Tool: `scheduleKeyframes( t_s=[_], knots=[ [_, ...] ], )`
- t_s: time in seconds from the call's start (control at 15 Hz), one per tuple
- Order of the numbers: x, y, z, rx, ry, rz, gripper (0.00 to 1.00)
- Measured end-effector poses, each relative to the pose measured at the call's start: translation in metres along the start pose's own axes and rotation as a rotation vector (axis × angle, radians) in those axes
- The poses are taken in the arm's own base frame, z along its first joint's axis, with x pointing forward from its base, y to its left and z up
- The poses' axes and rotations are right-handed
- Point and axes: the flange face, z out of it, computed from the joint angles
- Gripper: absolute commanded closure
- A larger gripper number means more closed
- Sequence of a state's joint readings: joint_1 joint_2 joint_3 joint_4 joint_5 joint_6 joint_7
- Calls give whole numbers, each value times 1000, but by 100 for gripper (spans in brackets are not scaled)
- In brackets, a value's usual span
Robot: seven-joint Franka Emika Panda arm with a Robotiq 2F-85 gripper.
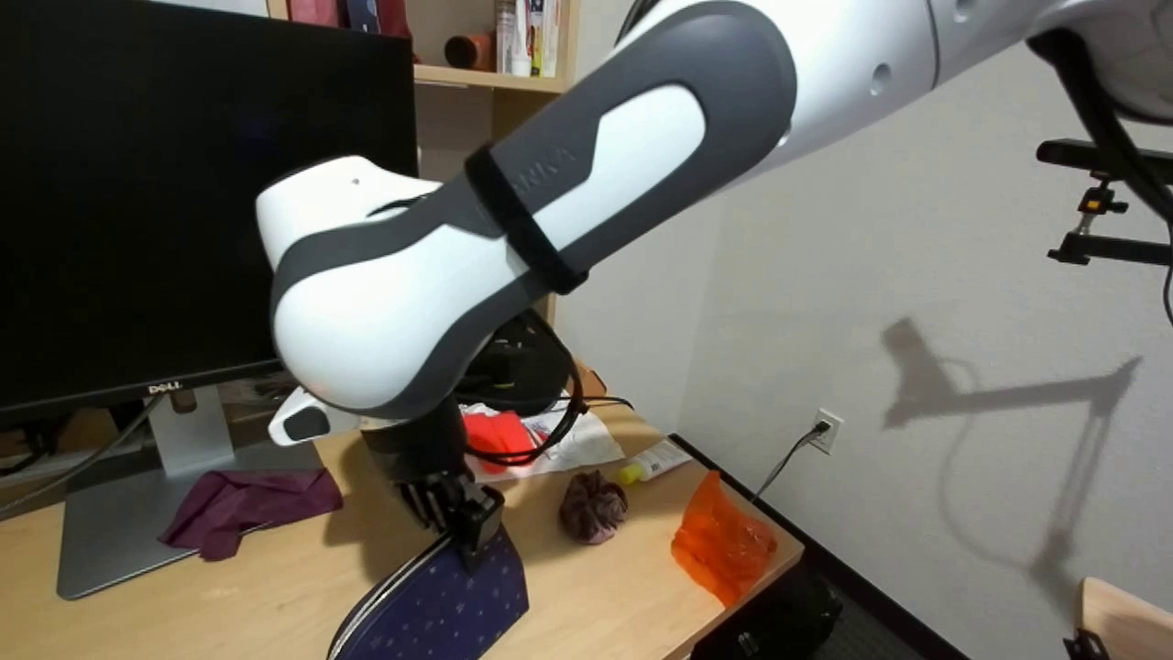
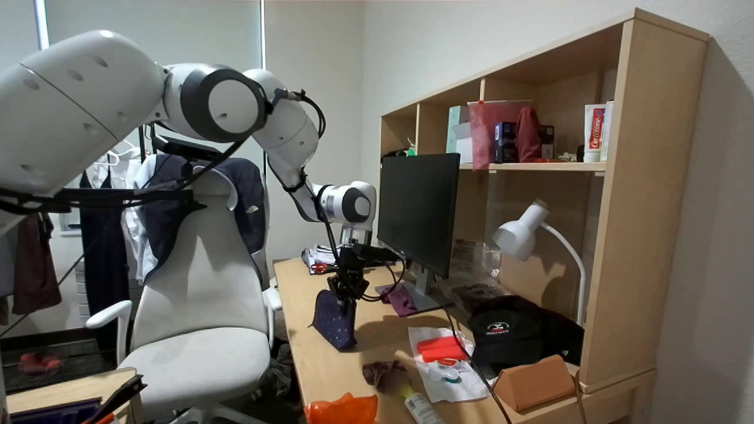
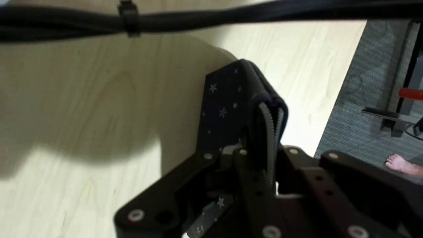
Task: Move the purse to the left on the desk
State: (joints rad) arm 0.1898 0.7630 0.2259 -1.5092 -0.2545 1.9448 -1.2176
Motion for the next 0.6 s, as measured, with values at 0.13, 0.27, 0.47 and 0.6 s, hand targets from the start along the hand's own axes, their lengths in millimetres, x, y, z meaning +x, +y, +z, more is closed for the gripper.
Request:
scheduleKeyframes(
  t_s=[0.13, 0.27, 0.47, 0.6],
  knots=[
    [11, 3, -3, -10, 11, -87, 91],
    [22, 4, -8, -21, 22, -140, 91],
    [38, 6, -17, -39, 35, -155, 91],
    [44, 8, -22, -39, 48, -146, 91]
  ],
)
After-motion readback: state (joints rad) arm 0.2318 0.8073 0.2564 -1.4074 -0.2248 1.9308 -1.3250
